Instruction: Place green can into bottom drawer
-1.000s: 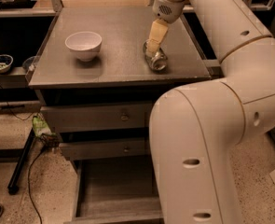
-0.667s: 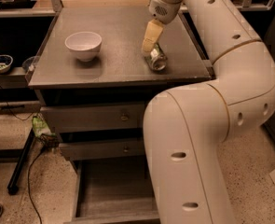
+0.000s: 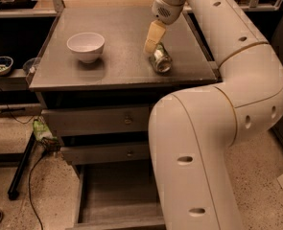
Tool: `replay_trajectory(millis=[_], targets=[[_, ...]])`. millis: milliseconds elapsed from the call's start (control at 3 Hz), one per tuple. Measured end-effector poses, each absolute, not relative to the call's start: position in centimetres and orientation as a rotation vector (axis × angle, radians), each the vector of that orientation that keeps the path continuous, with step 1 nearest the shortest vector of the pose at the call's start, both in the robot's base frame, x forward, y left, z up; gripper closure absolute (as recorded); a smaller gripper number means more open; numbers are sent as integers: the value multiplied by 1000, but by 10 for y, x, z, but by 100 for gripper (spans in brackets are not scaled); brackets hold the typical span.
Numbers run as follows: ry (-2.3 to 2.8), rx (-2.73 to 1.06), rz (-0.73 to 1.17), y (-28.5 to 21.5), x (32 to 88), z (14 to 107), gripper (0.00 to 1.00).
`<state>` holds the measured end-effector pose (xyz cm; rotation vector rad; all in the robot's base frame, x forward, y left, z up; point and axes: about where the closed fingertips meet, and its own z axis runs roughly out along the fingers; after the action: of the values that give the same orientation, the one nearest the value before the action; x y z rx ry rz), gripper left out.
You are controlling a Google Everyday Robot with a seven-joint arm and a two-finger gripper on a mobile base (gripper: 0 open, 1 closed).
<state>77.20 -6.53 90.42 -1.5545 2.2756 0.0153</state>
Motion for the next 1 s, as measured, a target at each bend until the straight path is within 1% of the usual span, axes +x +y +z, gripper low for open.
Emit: replay_trajectory(millis=[333, 667, 1000], targets=[[2251, -1571, 104, -86, 767, 880, 0], [2259, -1570, 94, -85, 768, 878, 0], [2309, -1603, 33, -75, 769, 873, 0]])
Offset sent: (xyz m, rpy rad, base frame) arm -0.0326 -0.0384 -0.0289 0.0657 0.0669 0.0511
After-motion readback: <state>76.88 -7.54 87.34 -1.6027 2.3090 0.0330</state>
